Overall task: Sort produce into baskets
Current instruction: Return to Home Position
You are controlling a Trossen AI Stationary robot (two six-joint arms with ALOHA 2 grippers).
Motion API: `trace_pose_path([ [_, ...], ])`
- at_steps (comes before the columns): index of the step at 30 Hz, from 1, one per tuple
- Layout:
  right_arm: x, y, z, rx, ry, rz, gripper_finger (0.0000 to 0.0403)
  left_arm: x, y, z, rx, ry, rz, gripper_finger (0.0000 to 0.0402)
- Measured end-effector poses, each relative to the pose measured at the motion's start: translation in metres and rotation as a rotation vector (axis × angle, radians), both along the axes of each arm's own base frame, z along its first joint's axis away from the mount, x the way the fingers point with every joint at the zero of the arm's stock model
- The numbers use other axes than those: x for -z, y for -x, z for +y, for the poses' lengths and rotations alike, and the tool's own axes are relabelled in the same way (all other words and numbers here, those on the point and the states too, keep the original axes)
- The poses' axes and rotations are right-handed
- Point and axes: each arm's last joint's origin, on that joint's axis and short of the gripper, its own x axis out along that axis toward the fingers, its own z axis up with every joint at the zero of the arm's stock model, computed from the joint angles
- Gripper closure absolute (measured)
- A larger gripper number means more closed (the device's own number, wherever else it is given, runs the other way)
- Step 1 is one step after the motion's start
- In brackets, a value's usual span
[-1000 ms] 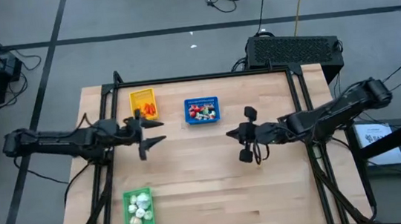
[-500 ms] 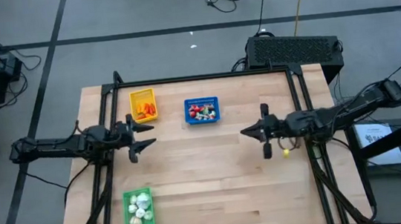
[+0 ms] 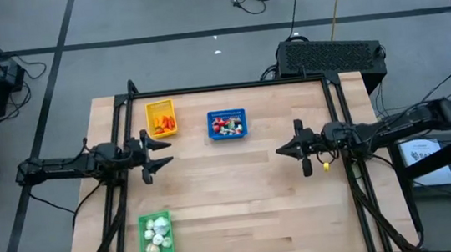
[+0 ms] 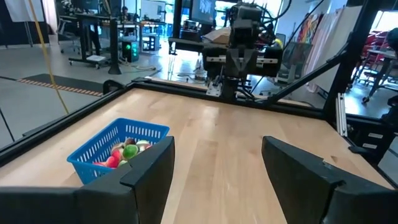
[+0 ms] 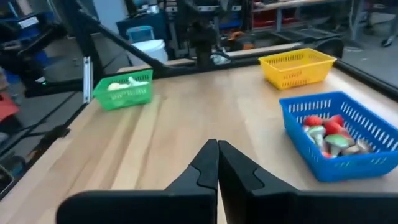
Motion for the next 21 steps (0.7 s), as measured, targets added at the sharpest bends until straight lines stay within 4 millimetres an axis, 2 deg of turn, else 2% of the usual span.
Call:
trace_pose_path([
  [5, 0.013, 0.006, -0.012, 0.047, -0.019, 0.015, 0.0402, 0.001, 0.0, 0.0, 0.001, 0.0, 0.015, 0.0153],
  [11, 0.019, 0.018, -0.023, 0.133, -0.037, 0.083, 0.0402, 0.009, 0.001, 0.0, -0.001, 0.024, 0.093, 0.0153],
  [21, 0.015, 0.038, -0.025, 0.197, -0.031, 0.092, 0.0402, 0.009, 0.003, 0.0, -0.003, 0.052, 0.09, 0.0153],
])
